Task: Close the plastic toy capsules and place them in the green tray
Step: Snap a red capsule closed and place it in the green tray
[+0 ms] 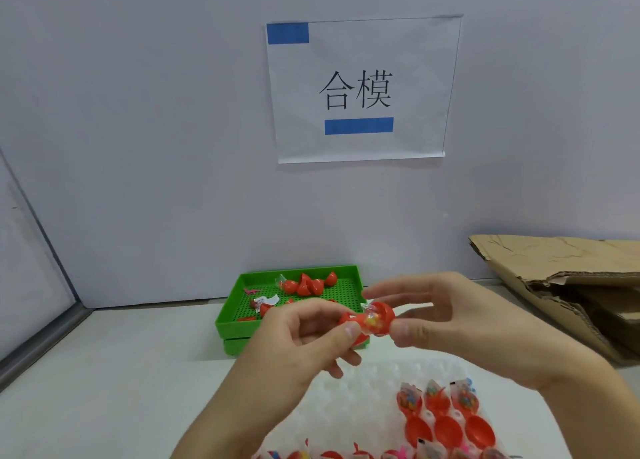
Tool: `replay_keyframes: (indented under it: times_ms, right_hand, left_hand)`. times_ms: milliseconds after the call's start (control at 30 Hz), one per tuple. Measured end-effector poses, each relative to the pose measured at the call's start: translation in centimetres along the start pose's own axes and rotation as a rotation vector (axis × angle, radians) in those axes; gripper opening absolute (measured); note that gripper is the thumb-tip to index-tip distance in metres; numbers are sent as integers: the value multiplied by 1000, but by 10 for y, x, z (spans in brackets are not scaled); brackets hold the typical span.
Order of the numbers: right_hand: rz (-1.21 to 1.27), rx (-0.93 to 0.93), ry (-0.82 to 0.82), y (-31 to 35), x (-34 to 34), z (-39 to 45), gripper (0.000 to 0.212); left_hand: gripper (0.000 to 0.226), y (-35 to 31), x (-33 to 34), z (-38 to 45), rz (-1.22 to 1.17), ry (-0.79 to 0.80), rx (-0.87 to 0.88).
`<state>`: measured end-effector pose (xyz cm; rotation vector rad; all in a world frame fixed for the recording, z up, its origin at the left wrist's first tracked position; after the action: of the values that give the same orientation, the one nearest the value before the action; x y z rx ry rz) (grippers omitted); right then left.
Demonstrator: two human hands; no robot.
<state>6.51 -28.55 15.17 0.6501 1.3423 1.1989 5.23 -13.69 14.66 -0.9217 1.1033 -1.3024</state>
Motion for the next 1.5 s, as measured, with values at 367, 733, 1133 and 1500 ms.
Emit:
replay_keyframes:
  times_ms: [367,733,1133,1500]
  right_hand:
    - [348,-57,-168,15,10,11,24]
    - [402,-58,-204,21,27,11,21]
    - [97,-260,-537,52,-2,-3,9]
    - [15,-299,-577,56,-2,-7,11]
  left_hand:
    - [22,-18,-21,5,-185,-165,130]
    - [32,-26,-30,4,-85,-297,236]
    - [29,-30,-18,-1,-146,-225,250]
    - [27,-32,-16,-3,-112,-240,281]
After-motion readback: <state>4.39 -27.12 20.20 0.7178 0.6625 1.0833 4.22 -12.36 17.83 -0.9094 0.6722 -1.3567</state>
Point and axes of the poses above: each hand's wrist, its own z-axis towards the middle knuckle, its own x-axis out of the palm, y = z × x, the point moved 10 cm from there along z, towards the middle knuckle, and after that the axes turned 12 degrees about -y, right-handed, at the moved point
